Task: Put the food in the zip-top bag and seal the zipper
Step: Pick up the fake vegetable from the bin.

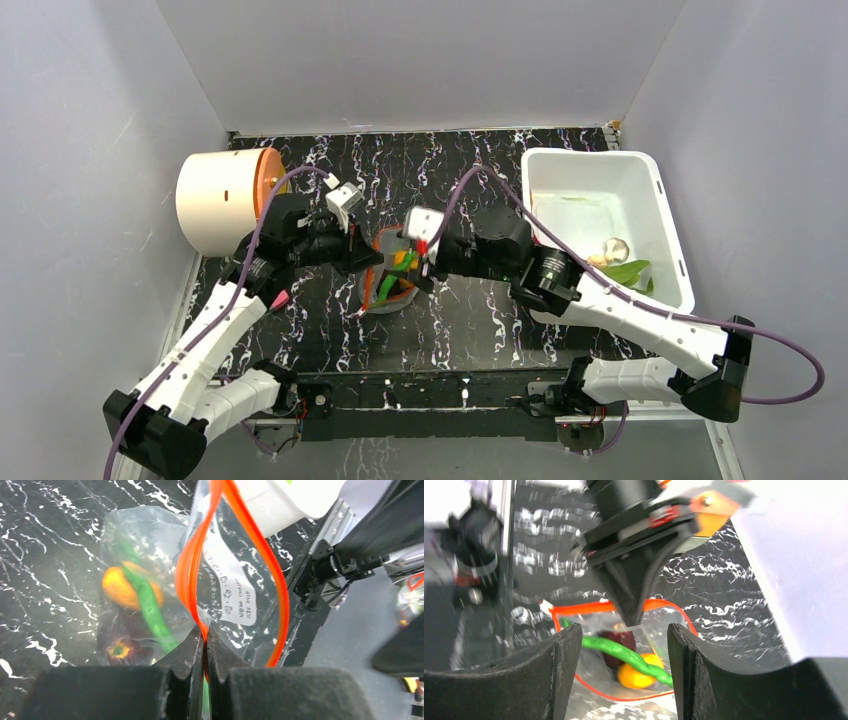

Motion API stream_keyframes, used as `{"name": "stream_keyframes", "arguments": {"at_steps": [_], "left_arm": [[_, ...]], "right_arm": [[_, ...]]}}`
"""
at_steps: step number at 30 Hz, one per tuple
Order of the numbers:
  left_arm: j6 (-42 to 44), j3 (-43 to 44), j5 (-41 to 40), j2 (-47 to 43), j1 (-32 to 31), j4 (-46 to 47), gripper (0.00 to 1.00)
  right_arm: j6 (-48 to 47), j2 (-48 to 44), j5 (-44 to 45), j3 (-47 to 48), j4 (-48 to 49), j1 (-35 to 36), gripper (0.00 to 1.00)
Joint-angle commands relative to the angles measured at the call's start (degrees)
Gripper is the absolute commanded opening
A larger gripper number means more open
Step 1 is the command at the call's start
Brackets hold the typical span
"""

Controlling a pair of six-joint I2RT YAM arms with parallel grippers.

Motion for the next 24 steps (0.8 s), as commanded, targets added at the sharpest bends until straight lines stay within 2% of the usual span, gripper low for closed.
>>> {"name": "stream_keyframes", "arguments": {"at_steps": [1, 4, 7, 11, 15, 17, 20, 21, 24], "left_arm": [[4.7, -2.18, -4.01, -3.18, -0.23, 3.7, 0.0], [6.08, -3.24, -6.47, -3.97, -0.23, 6.61, 0.0], [6.73, -4.7, -7.67, -4.96, -0.23, 10.8, 0.0], [8.21, -6.11, -9.87, -5.37, -0.23, 13.66, 0.0], [7.63, -7.95, -11.41, -5.96, -0.24, 15.72, 0.0], [6.72, -6.88, -11.54, -5.77, -0.23, 14.96, 0.0], [5.8, -4.57, -12.17, -5.43, -0.23, 12.03, 0.0], [5.59, -3.56, -12.41, -4.93, -0.23, 10.65, 0.0], [4.23, 1.77, -13.66, -2.31, -0.23, 3.44, 0.0]], "right_arm": [[32.91, -3.32, 15.04, 0.51, 15.99, -0.12, 0.59], [41.11, -3.38, 25.68, 2.16, 9.27, -0.12, 0.59], [43.96, -2.2, 33.51, 4.13, 2.41, -0.24, 0.61], [46.93, -0.52, 41.34, 7.83, -4.46, -0.59, 0.64], [49.72, 0.71, 44.65, 10.96, -9.8, -2.9, 0.63], [53.0, 2.0, 43.61, 12.98, -14.57, -7.26, 0.62], [56.98, 2.81, 36.18, 13.03, -18.93, -17.3, 0.62], [57.92, 2.7, 34.38, 12.67, -19.72, -21.24, 0.62], [60.79, 2.23, 32.48, 11.65, -21.89, -27.31, 0.61]]}}
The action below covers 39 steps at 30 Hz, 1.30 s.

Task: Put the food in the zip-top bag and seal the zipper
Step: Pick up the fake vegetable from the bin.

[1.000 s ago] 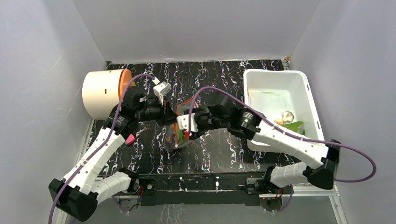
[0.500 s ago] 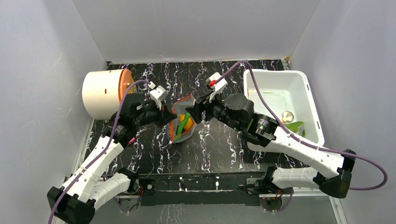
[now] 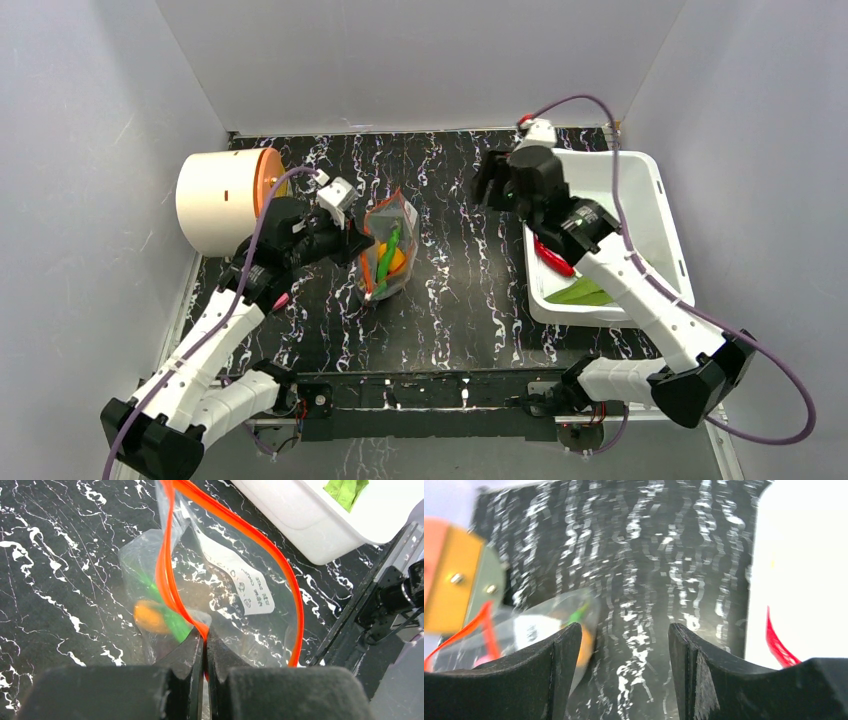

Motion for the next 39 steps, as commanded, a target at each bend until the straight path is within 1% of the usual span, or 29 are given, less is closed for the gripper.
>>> {"name": "stream_keyframes", "arguments": {"at_steps": [1, 4, 7, 8, 10, 14, 16, 18, 20, 22, 24, 25, 27, 28, 29, 30, 32, 36, 39], "left_arm": [[-2.13, 9.03, -2.05, 2.47, -0.21, -8.23, 0.0], [-3.35, 11.42, -1.28, 3.29, -0.2, -11.17, 0.0], [-4.14, 9.48, -0.92, 1.63, -0.19, -8.68, 0.0], [-4.02, 10.01, -1.45, 2.8, -0.19, -8.27, 0.0], [-3.65, 11.58, -1.6, 4.67, -0.19, -8.54, 0.0], [-3.7, 13.83, -0.71, 7.24, -0.19, -7.4, 0.0], [-4.09, 13.34, -0.83, 7.19, -0.19, -5.93, 0.0], [-4.54, 12.87, -1.21, 7.24, -0.21, -4.96, 0.0], [-4.76, 12.75, -1.49, 7.57, -0.19, -4.5, 0.0], [-4.42, 12.82, -0.82, 8.05, -0.19, -4.09, 0.0], [-3.48, 13.32, -0.7, 8.66, -0.19, -4.38, 0.0], [-2.8, 13.99, -0.85, 9.02, -0.19, -5.08, 0.0], [-1.67, 15.57, -1.11, 9.92, -0.19, -7.04, 0.0], [-1.31, 16.3, -1.21, 10.27, -0.19, -7.84, 0.0], [-1.0, 16.75, -1.18, 10.43, -0.19, -8.61, 0.0], [-0.85, 17.01, -1.35, 10.52, -0.19, -9.04, 0.0], [-0.75, 16.95, -1.56, 10.2, -0.19, -9.27, 0.0], [-0.83, 15.02, -2.15, 8.99, -0.17, -8.11, 0.0], [-0.82, 14.26, -3.16, 8.4, -0.19, -8.48, 0.0]], "right_arm": [[7.65, -0.98, -3.4, 0.76, -5.91, -9.95, 0.61], [12.03, -1.09, -1.41, 0.51, -8.92, -13.34, 0.6], [16.55, -1.41, 2.24, 0.01, -11.58, -16.42, 0.6], [21.51, -0.81, 6.17, 0.93, -16.09, -20.3, 0.58], [22.98, 0.16, 6.94, 2.01, -18.54, -23.45, 0.58], [29.73, 2.36, 10.02, 3.29, -25.44, -29.67, 0.58], [32.83, 3.59, 10.2, 2.64, -28.55, -32.95, 0.58], [34.58, 4.27, 7.15, 0.88, -29.25, -37.06, 0.58], [31.7, 3.86, -0.24, -2.85, -24.27, -41.18, 0.56], [27.57, 3.03, -8.29, -7.1, -15.72, -43.24, 0.55], [25.22, 2.92, -12.43, -9.85, -9.55, -43.81, 0.56], [23.3, 2.96, -14.24, -11.0, -6.08, -43.92, 0.58], [13.44, 2.85, -20.94, -13.96, 3.03, -43.94, 0.6], [7.48, 2.74, -25.75, -15.62, 7.22, -43.94, 0.6], [1.72, 2.65, -28.56, -16.88, 10.58, -43.87, 0.59], [-3.04, 2.66, -29.13, -17.91, 12.56, -43.95, 0.59], [-7.99, 4.3, -29.53, -18.7, 14.74, -44.55, 0.59], [-11.77, 13.11, -30.23, -12.94, 12.22, -45.35, 0.49], [-13.26, 18.26, -34.15, -10.34, 15.93, -45.35, 0.43]]}}
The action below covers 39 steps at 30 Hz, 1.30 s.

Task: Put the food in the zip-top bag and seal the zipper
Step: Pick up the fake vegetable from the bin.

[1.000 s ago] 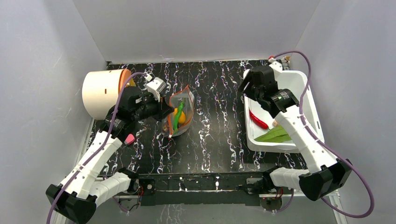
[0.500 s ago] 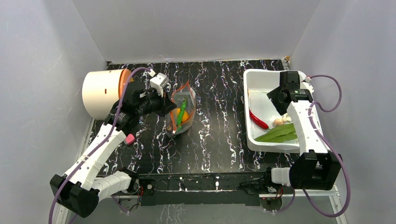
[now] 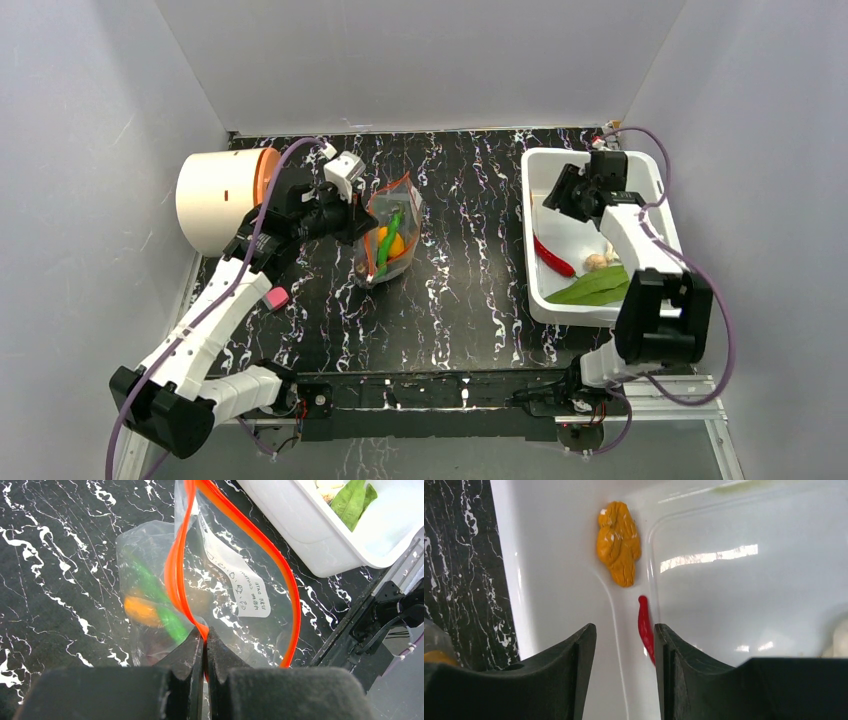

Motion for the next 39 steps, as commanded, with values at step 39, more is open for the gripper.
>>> {"name": "stream_keyframes", "arguments": {"at_steps": [39], "left_arm": [[1.24, -0.32, -2.43, -2.83, -0.19, -2.38, 0.0]], "right_arm": [[-12.69, 19.54, -7.28, 4.99, 21.39, -0.26, 0.41]]}}
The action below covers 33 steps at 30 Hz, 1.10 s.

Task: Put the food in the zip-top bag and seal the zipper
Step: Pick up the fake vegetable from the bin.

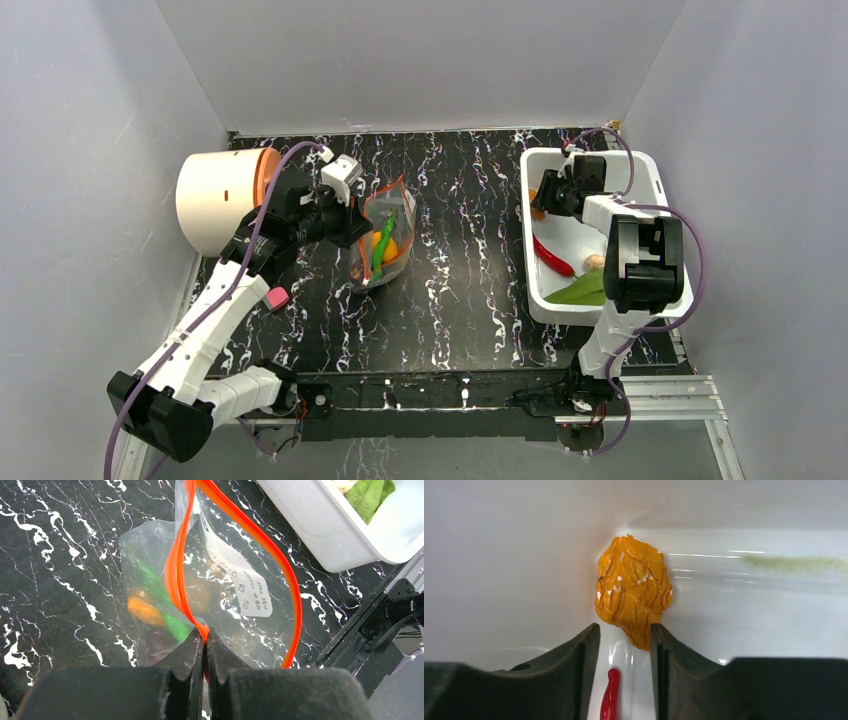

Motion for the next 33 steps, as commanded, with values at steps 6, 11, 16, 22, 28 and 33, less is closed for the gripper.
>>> {"name": "stream_keyframes", "arguments": {"at_steps": [6, 11, 16, 22, 28, 33], "left_arm": [[0.24, -0.48, 0.74, -1.35, -0.21, 1.78, 0.0], [0.3, -0.99, 0.93, -1.4, -0.19, 1.71, 0.0], [0.5, -1.2, 0.93, -1.44, -0.19, 1.52, 0.0], [0.59, -1.28, 0.84, -1.44, -0.19, 1.52, 0.0], [0.59, -1.31, 0.92, -1.28, -0.22, 1.7, 0.0], [0.84, -0.59, 0.88, -1.04, -0.23, 1.39, 0.0]], "right_arm": [[-1.26, -1.01, 1.97, 5.2, -0.79, 0.34, 0.6], [-1.34, 2.15, 2.07, 7.48, -1.9, 0.38, 0.54], [-0.25, 5.26, 2.75, 9.35, -1.45, 0.41, 0.61], [-0.2, 8.22, 1.09, 9.94, -1.42, 0.36, 0.59], [-0.41, 8.82, 0.94, 9.34, -1.03, 0.41, 0.53], [-0.43, 8.13, 1.11, 9.29, -1.19, 0.4, 0.39]]}}
